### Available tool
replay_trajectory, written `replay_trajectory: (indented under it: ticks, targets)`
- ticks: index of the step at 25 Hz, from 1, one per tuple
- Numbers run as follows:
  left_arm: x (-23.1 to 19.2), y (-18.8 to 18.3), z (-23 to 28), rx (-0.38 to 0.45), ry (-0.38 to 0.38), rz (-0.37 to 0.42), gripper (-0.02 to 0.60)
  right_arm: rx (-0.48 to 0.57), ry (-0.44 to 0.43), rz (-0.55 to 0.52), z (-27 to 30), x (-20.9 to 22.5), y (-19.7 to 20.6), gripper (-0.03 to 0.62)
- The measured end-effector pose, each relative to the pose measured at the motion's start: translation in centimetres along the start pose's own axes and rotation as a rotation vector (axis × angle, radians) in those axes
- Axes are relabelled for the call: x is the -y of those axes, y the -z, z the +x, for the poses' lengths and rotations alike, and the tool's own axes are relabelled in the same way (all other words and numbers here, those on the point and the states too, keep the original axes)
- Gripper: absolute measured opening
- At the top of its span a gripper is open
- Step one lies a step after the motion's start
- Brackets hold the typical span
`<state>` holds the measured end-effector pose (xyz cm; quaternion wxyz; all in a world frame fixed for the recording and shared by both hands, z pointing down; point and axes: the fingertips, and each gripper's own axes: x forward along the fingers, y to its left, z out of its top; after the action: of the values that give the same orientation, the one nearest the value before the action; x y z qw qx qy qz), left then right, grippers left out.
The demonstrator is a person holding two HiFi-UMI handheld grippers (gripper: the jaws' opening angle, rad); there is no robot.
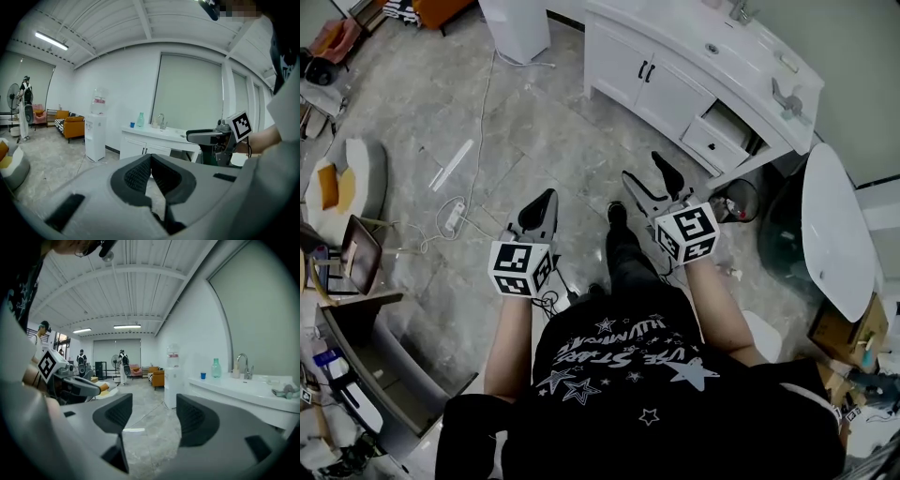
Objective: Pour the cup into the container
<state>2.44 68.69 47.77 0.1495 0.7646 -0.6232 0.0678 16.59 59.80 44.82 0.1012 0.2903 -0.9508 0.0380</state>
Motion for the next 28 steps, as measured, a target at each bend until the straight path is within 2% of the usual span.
replay_trajectory:
  ticks: [4, 9, 22, 28]
  targets:
    - [-2.1, -0.8, 3.0, -0.018, -0.027, 0.001, 0.012, 0.013, 0.024, 0.043, 3.8, 3.6, -0.1, 0.389]
    - [-5.0, -3.3, 7.2, -0.025, -0.062, 0.016, 0.012, 0.009, 0.052, 0.085, 8.6, 8.9, -1.1, 0.447]
    - [-10.1, -10.3, 22.8, -0.026, -0.097, 0.026, 0.012, -0.031, 0.059, 0.101, 20.0, 24.3, -4.3, 0.457]
    - [-12.6, -12.6, 29.0, -0.026, -0.108, 0.018, 0.012, -0.027, 0.057, 0.105, 24.7, 29.6, -5.5, 0.456]
